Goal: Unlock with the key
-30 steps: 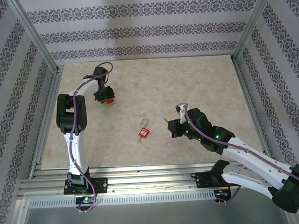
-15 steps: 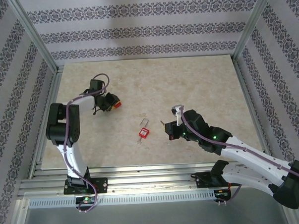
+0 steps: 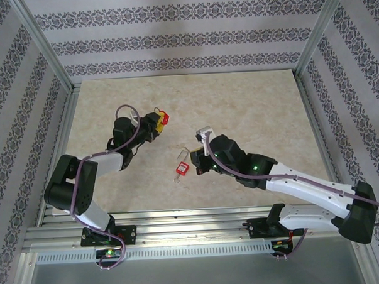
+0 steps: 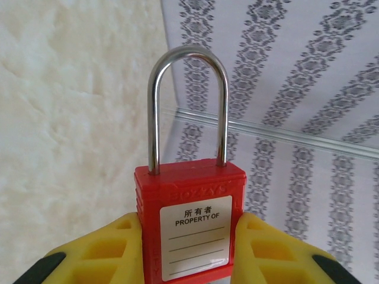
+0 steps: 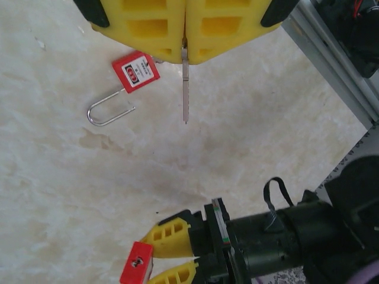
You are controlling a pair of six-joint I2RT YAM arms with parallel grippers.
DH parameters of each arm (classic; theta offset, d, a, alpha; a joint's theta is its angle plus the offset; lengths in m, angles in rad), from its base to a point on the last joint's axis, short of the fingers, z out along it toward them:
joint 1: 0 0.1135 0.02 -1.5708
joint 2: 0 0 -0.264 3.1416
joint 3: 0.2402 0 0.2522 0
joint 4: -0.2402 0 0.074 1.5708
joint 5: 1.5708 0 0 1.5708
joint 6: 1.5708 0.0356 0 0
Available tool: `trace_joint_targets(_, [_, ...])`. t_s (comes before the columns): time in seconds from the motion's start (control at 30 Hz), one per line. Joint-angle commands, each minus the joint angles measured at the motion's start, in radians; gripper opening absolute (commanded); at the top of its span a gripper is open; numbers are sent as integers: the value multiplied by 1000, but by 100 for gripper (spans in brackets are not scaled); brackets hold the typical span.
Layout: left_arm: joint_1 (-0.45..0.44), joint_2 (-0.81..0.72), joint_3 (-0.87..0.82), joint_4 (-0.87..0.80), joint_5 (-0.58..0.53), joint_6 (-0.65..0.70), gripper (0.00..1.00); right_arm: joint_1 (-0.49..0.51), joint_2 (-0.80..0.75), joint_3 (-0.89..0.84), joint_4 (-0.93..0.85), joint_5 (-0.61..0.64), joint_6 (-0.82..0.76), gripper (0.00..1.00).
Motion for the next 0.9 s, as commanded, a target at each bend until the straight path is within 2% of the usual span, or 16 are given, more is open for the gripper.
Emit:
trace_joint_targets(0.0, [-55, -60, -41, 211, -82, -130, 4, 8, 51, 69, 24, 63, -45, 0])
trace_joint_targets(0.17, [-117, -107, -84, 267, -150, -120, 0, -5, 124, 131, 24, 49, -64, 0])
trace_joint_targets(0.33, [-162, -91, -122, 413, -205, -141, 0, -38, 160, 167, 14, 20, -65, 0])
trace_joint_targets(0.53, [-172, -99, -141, 372, -197, -134, 0, -77, 122, 151, -16, 14, -58, 0])
trace_joint_targets(0.7, [-173, -175, -142, 196, -157, -44, 0, -127, 20, 83, -66, 20, -38, 0])
trace_joint_targets(0.73, [-172, -198, -134, 124, -148, -12, 3, -139, 4, 76, -87, 28, -33, 0])
trace_joint_targets(0.8, [-175, -241, -60, -67, -96, 106, 15, -178, -31, 58, -136, 30, -19, 0])
trace_joint_targets(0.87, [-180, -277, 39, -369, -76, 287, 34, -217, -64, 42, -168, 27, -5, 0])
